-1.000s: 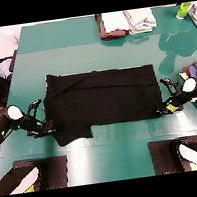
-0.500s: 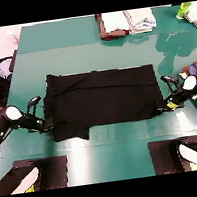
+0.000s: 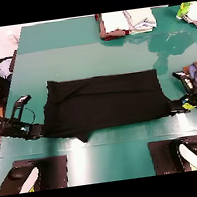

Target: Fold the shirts.

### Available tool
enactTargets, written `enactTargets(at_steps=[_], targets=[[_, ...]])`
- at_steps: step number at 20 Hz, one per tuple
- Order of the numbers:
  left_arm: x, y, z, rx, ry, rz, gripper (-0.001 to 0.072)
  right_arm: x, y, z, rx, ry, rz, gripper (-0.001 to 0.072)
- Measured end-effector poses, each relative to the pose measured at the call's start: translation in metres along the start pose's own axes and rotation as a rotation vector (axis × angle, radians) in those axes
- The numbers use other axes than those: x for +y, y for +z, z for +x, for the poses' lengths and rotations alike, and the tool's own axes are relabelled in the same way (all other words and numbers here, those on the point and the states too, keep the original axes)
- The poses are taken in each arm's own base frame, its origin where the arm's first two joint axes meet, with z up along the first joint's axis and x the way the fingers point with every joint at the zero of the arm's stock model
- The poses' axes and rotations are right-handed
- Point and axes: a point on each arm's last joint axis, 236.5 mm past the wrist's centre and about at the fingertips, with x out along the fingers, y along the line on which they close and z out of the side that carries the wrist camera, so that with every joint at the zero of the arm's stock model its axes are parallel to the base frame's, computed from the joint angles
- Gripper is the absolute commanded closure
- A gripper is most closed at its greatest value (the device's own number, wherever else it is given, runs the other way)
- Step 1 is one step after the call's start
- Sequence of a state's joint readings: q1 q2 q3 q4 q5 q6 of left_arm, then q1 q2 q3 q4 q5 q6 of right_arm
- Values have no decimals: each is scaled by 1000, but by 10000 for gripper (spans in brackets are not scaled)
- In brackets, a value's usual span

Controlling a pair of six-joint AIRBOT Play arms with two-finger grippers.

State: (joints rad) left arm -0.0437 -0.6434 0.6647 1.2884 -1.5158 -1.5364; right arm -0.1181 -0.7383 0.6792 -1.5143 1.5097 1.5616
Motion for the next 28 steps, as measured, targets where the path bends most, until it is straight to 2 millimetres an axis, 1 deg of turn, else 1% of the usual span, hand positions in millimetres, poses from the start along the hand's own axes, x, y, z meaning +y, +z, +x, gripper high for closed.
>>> enactTargets(at_steps=[1, 3, 5, 6, 8, 10, 13, 16, 19, 22, 23, 24, 25, 26, 28], targets=[[-2, 4, -8, -20, 1, 9, 682, -4, -1, -6, -17, -8, 15, 698], [-5, 18, -20, -62, 5, 27, 681, -11, 4, -16, -46, -18, 35, 698], [-5, 39, -26, -103, 10, 45, 681, -14, 14, -22, -55, -21, 40, 698], [-4, 52, -27, -120, 13, 54, 681, -16, 22, -24, -62, -22, 41, 698], [-3, 85, -27, -160, 20, 77, 681, -19, 46, -26, -77, -25, 45, 698], [-1, 125, -26, -201, 27, 102, 680, -22, 72, -26, -82, -25, 46, 698], [5, 180, -17, -242, 37, 119, 679, -25, 112, -21, -74, -19, 49, 698], [11, 221, 3, -256, 39, 127, 679, -21, 149, -13, -75, 13, 54, 698], [13, 241, 25, -246, 17, 129, 679, -14, 183, -4, -85, 50, 58, 697], [13, 252, 36, -251, 1, 122, 672, -5, 208, 5, -87, 77, 52, 694], [13, 254, 38, -253, -2, 119, 448, -3, 215, 7, -94, 80, 49, 678], [13, 256, 39, -257, -2, 118, 254, 0, 222, 8, -104, 87, 46, 519], [13, 257, 39, -258, -3, 115, 239, 1, 228, 8, -114, 88, 43, 358], [13, 257, 40, -253, -6, 105, 240, 1, 235, 7, -133, 89, 43, 345], [10, 259, 36, -252, -17, 86, 241, 2, 245, 0, -160, 93, 36, 345]])
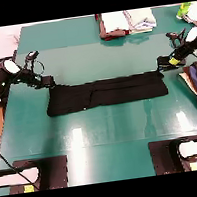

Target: Fold the shirts.

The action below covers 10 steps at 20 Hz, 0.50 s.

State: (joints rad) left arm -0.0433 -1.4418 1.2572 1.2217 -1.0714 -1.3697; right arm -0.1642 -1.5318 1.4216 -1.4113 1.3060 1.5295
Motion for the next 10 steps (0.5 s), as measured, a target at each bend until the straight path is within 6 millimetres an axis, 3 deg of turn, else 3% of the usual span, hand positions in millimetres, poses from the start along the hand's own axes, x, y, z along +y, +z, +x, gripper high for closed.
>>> enactTargets(at_steps=[1, 2, 3, 5, 10], targets=[[-2, 1, -3, 6, -4, -6, 327, 0, 3, -4, -12, 3, -8, 345], [-3, 2, -7, 11, -8, -11, 524, -4, 4, -9, -21, 1, -8, 318], [-6, 1, -10, 24, -14, -12, 683, -9, 2, -12, -23, -2, -5, 239], [-13, -1, -15, 45, -36, -17, 680, -21, -10, -14, -12, -5, 13, 139], [-32, 0, -21, 53, -111, -45, 680, -43, -51, 14, 72, 19, 85, 140]])
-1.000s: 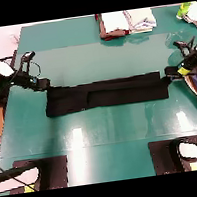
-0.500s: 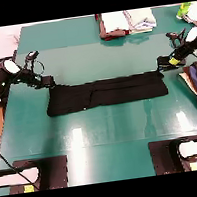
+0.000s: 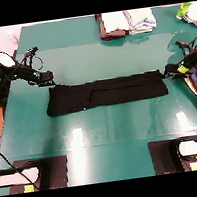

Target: Fold the shirts.

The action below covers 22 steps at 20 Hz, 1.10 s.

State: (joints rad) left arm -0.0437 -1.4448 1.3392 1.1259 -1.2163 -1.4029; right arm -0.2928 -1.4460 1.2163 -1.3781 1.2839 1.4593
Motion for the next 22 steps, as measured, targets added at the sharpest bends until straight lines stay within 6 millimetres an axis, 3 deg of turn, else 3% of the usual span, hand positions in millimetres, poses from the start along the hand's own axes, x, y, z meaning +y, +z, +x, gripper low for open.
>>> enactTargets(at_steps=[6, 8, 9, 10, 11, 16, 22], targets=[[-26, 4, 4, -16, -52, 16, 680, 13, -20, 40, 53, 56, 15, 165], [-35, 4, 7, -18, -61, 35, 680, 19, -21, 47, 58, 60, 1, 325], [-40, 4, 9, -19, -64, 45, 680, 22, -21, 50, 60, 62, -7, 448], [-46, 3, 11, -18, -69, 55, 680, 24, -22, 52, 61, 62, -14, 636], [-51, 2, 12, -16, -73, 65, 681, 26, -23, 53, 64, 64, -18, 695], [-90, -3, 33, -14, -98, 134, 682, 31, -21, 37, 25, 56, -58, 698], [-153, -15, 89, 10, -141, 224, 682, 61, -12, -29, -89, 71, -139, 698]])
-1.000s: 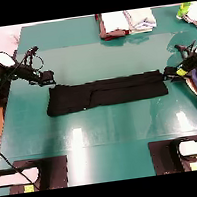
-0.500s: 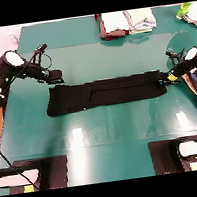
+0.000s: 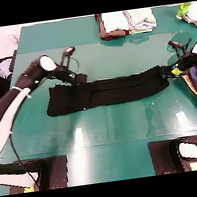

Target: Fold the shirts.

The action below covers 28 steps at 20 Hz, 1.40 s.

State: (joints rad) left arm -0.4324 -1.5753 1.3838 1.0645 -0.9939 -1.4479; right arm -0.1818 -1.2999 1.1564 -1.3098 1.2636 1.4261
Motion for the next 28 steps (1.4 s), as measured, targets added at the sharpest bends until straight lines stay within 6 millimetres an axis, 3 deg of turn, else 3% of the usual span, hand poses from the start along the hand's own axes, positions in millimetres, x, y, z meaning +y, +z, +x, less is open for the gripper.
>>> enactTargets(at_steps=[4, 9, 14, 18, 21, 23, 25, 28], targets=[[-35, -8, 47, 56, -40, 41, 682, 53, 20, -54, -97, 31, -103, 698], [-59, -19, 85, 108, -77, 59, 682, 131, 32, -112, -213, 107, -238, 698], [-64, -24, 99, 127, -91, 48, 682, 195, 30, -151, -291, 211, -328, 697], [-64, -25, 102, 132, -93, 46, 682, 225, 27, -169, -334, 260, -365, 698], [-64, -18, 92, 128, -85, 54, 681, 243, 25, -176, -353, 289, -386, 697], [-56, -2, 73, 95, -64, 65, 681, 254, 21, -172, -342, 304, -399, 698], [-47, 18, 42, 42, -48, 61, 681, 270, 18, -166, -335, 327, -420, 698], [-20, 54, -26, -88, 6, 49, 681, 312, 13, -149, -315, 410, -448, 697]])
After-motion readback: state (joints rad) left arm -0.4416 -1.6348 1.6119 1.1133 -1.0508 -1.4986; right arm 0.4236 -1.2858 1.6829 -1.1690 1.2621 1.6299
